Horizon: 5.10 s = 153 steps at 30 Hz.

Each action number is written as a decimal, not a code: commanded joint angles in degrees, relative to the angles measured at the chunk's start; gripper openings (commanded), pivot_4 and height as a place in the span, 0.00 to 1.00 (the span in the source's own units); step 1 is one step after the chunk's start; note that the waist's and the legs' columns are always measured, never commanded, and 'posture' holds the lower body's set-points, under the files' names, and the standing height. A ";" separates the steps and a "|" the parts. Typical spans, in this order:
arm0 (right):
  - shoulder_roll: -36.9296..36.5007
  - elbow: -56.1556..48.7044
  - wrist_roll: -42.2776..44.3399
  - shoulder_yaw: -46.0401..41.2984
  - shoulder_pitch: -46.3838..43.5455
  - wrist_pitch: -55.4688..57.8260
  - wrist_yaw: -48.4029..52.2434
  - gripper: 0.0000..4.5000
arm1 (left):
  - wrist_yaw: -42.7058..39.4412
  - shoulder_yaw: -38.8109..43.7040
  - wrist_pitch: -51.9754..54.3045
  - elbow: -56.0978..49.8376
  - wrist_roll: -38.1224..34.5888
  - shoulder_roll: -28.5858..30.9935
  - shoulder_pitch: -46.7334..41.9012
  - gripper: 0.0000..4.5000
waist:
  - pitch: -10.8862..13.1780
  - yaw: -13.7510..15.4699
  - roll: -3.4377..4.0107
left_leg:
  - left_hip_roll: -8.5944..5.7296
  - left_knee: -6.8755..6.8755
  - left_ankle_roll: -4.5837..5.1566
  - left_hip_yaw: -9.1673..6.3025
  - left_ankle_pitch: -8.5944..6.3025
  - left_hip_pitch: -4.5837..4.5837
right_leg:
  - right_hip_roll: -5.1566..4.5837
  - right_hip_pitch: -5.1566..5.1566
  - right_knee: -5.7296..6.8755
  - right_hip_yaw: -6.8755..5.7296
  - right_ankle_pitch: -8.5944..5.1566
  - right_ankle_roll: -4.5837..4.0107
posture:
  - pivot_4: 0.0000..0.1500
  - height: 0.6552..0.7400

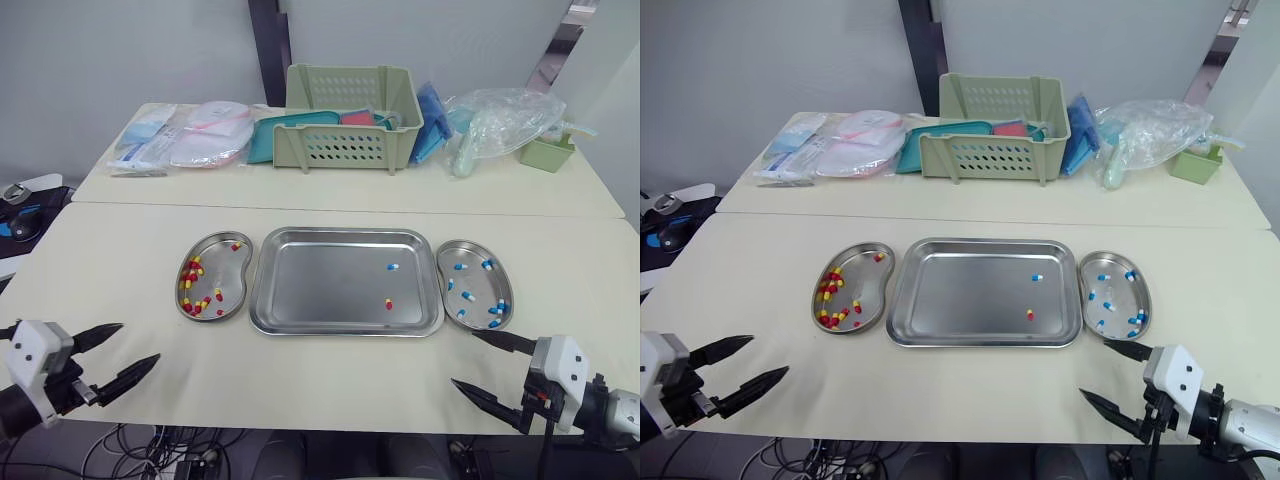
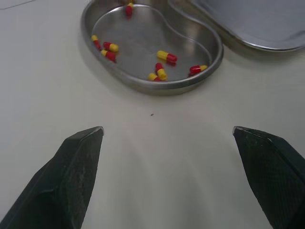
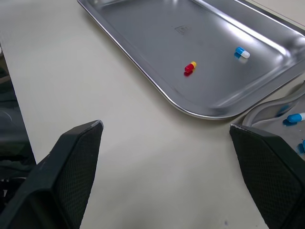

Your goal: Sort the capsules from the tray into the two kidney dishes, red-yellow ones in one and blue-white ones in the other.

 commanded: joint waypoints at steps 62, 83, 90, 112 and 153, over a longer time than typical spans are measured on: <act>3.37 -6.47 -2.56 5.67 7.59 -3.31 -12.28 1.00 | 12.00 -65.66 11.58 20.78 26.13 -29.99 -58.67 0.40 | -0.11 0.15 0.34 | -0.13 0.16 -0.01 -0.16 0.02 0.05 | 0.00 0.21 -0.03 -0.11 0.00 0.02 | 1.00 1.00; 0.18 -8.38 -0.07 6.80 1.68 1.74 -11.75 1.00 | 10.56 -53.43 22.59 -1.39 16.93 -24.07 -59.85 0.07 | -0.24 -0.02 0.51 | -0.12 0.16 -0.02 -0.19 0.02 0.01 | 0.01 0.19 -0.04 -0.12 0.00 0.02 | 1.00 1.00; -1.65 -7.61 0.63 9.22 -3.13 2.44 -10.01 1.00 | 14.88 -39.80 32.14 -14.48 11.91 -14.20 -49.72 0.07 | -0.25 -0.03 0.54 | -0.11 0.11 -0.01 -0.22 0.02 0.06 | 0.01 0.19 -0.05 -0.11 -0.01 0.03 | 1.00 1.00; -2.78 -5.99 2.26 14.52 -13.68 4.92 -8.40 1.00 | 34.13 -13.93 27.05 -8.84 11.50 -13.36 -33.17 0.07 | -0.16 0.19 0.38 | -0.11 0.12 0.00 -0.33 0.01 0.01 | 0.00 0.17 -0.08 -0.18 0.00 0.02 | 1.00 1.00; -21.21 27.98 2.75 -20.38 -7.24 -0.11 12.48 1.00 | 6.46 8.82 -3.35 23.95 7.44 1.85 -2.17 0.99 | 0.07 0.11 -0.01 | -0.07 -0.03 0.03 -0.06 -0.02 0.07 | -0.05 0.13 -0.13 -0.06 -0.01 0.00 | 1.00 1.00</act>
